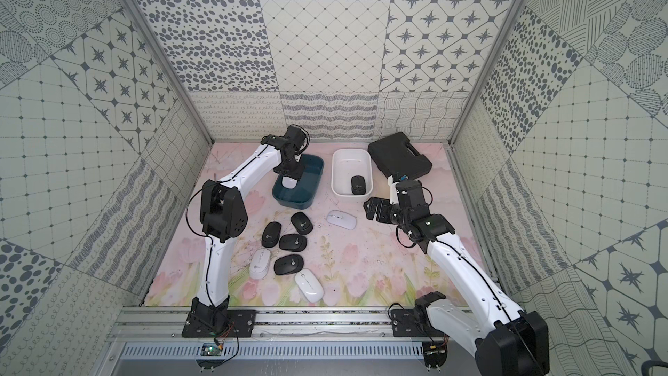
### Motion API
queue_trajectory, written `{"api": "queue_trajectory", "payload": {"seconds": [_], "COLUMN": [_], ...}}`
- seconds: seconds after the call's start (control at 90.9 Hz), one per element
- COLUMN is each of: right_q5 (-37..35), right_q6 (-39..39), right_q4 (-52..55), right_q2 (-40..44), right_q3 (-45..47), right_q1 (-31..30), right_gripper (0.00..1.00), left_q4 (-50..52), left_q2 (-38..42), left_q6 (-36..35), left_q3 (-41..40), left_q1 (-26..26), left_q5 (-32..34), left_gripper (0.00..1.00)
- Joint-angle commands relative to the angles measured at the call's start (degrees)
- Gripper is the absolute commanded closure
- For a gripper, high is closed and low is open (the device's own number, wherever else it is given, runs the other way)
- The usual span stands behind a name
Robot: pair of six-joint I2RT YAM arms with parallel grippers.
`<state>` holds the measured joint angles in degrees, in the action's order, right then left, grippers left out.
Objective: Place the mice by color into the storage box
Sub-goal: Place the mouse in the storage box.
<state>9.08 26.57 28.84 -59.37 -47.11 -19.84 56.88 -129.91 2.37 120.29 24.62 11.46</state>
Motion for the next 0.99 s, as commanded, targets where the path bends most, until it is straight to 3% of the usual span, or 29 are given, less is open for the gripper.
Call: {"api": "queue_trajectory", "payload": {"seconds": [0.0,0.242,0.506,0.583,0.704,0.804,0.848,0.98], "right_q5": [1.44,5.54,5.9,6.73,8.57,9.03,9.21,8.57], "right_q6": [0.0,0.64,1.14,1.18,0.07,-0.52,-0.74,-3.32], "right_q4": [-2.63,-3.27,-3.73,-4.19,-4.0,-3.86,-4.42,-4.21], "right_q2": [-0.85,-2.64,-2.64,-2.67,-3.03,-2.93,-2.89,-4.69], "right_q3": [0.2,0.6,-0.04,0.03,-0.12,-0.43,-0.21,-1.35], "right_q1": [0.15,0.1,0.06,-0.07,-0.56,-1.85,-3.12,-8.72], "right_gripper": [0.01,0.01,0.01,0.01,0.01,0.01,0.01,0.01], "left_q4": [-2.33,-2.72,-0.92,-0.9,-1.54,-0.57,0.24,1.72], "left_q2": [-2.22,-4.9,-7.36,-6.93,-4.13,-0.92,0.49,6.33], "left_q6": [-5.51,-6.93,-6.04,-5.91,-4.71,-2.52,-1.19,3.67], "left_q3": [-0.73,-2.01,-1.09,-1.21,-1.24,1.64,3.34,5.97], "left_q1": [-0.45,-0.53,-0.63,-0.63,-0.64,-0.63,-0.63,-0.63], "left_q5": [1.68,2.76,0.98,1.67,1.6,-0.21,-1.09,-3.91], "left_gripper": [0.58,0.57,0.5,0.33,0.18,0.14,0.07,0.05]}}
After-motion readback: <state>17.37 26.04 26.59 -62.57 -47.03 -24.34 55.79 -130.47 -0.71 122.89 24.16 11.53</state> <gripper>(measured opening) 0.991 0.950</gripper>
